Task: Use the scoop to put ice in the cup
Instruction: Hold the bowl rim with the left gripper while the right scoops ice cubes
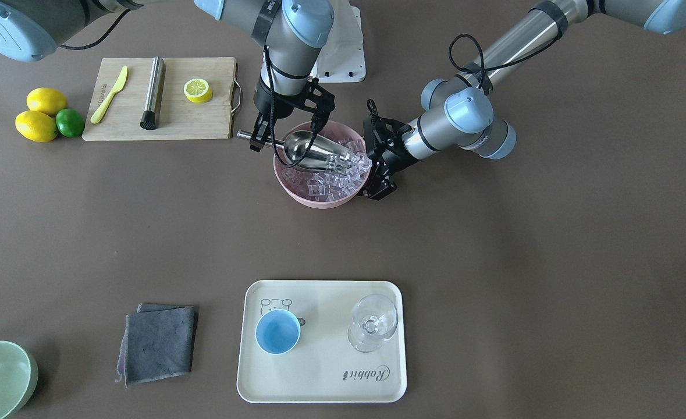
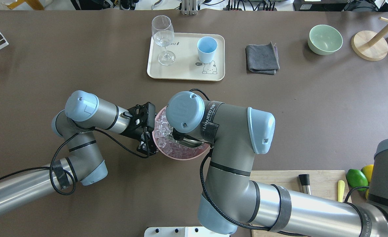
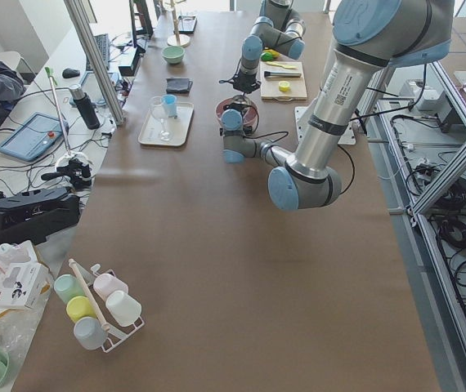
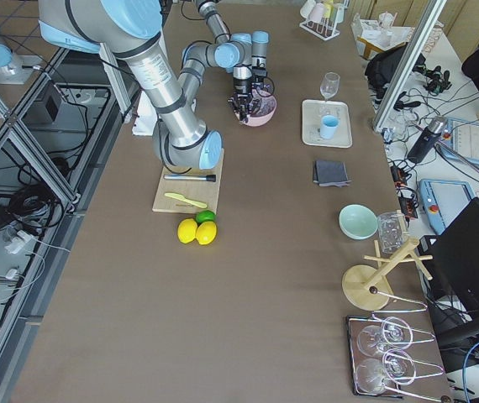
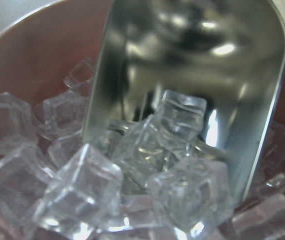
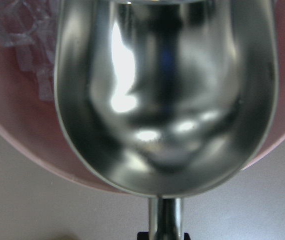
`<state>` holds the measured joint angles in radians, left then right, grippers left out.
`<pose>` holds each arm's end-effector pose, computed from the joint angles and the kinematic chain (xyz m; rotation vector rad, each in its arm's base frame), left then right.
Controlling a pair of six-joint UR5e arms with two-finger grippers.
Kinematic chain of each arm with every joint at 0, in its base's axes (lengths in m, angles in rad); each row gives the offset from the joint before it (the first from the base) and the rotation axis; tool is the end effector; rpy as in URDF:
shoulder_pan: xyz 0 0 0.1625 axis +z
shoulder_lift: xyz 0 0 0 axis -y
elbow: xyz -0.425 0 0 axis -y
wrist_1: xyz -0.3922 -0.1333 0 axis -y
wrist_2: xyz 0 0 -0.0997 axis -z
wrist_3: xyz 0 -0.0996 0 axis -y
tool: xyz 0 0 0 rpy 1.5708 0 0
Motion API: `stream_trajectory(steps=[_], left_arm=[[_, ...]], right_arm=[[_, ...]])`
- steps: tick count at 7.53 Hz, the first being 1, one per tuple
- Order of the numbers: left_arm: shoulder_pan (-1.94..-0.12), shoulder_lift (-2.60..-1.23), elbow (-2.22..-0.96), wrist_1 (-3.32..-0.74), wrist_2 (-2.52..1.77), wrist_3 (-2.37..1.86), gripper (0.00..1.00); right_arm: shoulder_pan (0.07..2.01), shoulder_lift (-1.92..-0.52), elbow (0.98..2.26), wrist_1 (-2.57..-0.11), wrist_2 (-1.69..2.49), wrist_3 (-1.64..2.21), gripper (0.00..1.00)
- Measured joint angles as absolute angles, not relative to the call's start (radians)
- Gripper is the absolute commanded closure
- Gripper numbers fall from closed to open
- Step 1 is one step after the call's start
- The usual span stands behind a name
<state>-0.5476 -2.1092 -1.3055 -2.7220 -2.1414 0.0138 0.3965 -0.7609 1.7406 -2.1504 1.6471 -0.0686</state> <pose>0.5503 -0.4287 0.3352 1.0600 1.1642 1.2355 -0.5574 -0.3696 0.1825 0.3214 -0.2928 -1.2400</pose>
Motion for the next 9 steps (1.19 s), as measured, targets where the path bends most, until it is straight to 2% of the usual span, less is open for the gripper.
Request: stream_trajectory(steps=[9], left_arm=[[-0.547,-2.108,-1.316,-2.687,-2.152,0.022,0.02]], right_arm=[[0.397,-0.832,1.811,-2.017,1.648,0.028,1.0]])
